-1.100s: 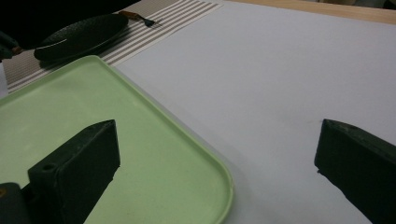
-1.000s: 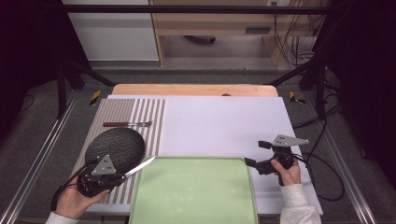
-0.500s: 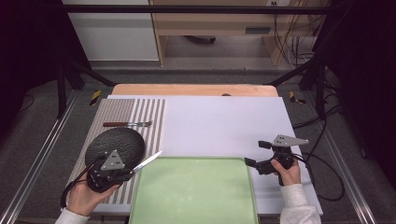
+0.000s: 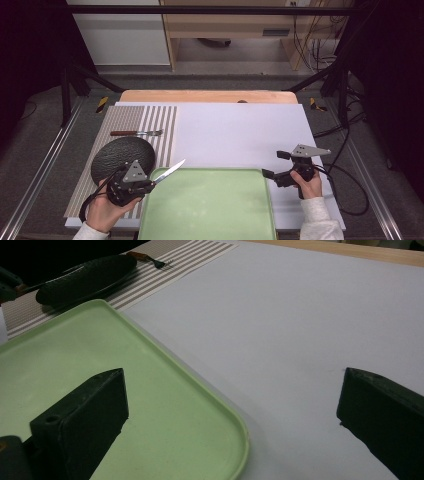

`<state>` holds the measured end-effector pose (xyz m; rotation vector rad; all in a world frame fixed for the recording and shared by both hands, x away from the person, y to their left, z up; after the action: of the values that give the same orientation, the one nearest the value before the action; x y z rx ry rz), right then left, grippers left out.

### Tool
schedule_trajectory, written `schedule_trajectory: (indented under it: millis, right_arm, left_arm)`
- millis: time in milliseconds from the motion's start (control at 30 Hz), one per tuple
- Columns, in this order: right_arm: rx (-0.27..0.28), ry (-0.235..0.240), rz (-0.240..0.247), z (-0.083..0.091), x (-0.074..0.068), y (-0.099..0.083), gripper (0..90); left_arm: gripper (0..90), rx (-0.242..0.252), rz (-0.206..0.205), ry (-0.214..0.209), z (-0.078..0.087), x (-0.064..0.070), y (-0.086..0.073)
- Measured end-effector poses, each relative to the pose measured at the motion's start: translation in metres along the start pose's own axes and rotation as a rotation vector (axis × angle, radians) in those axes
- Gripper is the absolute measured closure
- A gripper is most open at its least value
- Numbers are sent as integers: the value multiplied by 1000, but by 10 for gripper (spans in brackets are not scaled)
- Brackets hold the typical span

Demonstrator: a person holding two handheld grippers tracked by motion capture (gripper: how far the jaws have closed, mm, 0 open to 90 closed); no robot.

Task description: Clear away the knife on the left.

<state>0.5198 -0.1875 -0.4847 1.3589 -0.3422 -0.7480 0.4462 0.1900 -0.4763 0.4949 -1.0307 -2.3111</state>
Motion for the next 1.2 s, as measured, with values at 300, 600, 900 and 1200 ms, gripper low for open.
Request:
schedule_trajectory:
  millis: [300, 600, 900, 1200]
  right_arm:
    - [1, 0, 1, 1, 0, 0, 6]
    - [0, 1, 3, 0, 0, 0, 6]
    - [1, 4, 2, 0, -1, 0, 6]
    - [4, 4, 2, 1, 0, 1, 5]
  left_arm:
    - [773, -11, 17, -16, -9, 22, -2]
    - [773, -27, 26, -32, -14, 42, -4]
    - [773, -47, 23, -57, -18, 62, -11]
    - [773, -87, 38, -52, -21, 78, -23]
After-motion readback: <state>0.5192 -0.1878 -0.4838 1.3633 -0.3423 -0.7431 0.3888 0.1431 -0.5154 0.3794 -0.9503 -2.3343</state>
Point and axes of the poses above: each handheld gripper's, and its own axes: z roughly backward along the jaws, y roughly out of its top, x roughly to its right, the point moved 10 cm from there along -z, roughly forward along the jaws, and after that the axes turned 14 degrees about x, right-handed, at the moved point
